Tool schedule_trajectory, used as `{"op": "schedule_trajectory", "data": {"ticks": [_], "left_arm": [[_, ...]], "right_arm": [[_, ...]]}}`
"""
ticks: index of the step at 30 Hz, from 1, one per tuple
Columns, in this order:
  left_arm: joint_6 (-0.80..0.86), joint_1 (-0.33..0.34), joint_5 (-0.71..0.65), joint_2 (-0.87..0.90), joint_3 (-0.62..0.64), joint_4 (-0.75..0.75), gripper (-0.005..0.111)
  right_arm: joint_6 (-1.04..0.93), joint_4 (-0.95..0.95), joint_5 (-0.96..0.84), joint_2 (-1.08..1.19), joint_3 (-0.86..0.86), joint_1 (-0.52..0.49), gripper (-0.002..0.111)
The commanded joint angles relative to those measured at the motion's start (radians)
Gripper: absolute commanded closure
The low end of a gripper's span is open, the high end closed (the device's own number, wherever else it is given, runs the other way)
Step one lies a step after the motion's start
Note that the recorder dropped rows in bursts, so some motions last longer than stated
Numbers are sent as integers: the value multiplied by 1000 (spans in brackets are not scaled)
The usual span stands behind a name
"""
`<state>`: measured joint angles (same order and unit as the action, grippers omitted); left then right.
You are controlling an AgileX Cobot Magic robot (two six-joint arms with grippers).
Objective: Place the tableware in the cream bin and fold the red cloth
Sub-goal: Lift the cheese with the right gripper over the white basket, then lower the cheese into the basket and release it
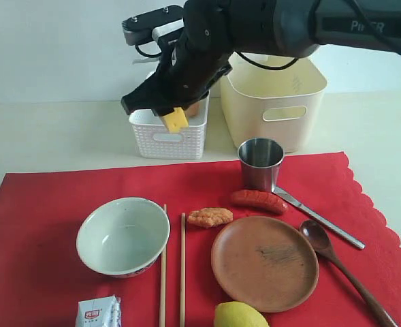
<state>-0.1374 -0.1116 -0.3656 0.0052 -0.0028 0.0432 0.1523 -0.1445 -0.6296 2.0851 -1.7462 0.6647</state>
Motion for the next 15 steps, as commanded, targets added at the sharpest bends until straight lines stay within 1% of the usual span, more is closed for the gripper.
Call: {"op": "schedule_trajectory", "data": {"ticks": [1,6,15], "left_arm": [[-1,3,9,-5,3,0,107],[-1,3,9,-5,3,0,107],[-1,3,9,-5,3,0,107]], "right_arm": [[-17,-86,139,7,3,-16,108],[7,-83,279,38,3,-68,108],[7,-81,406,109,3,-121,108]]}}
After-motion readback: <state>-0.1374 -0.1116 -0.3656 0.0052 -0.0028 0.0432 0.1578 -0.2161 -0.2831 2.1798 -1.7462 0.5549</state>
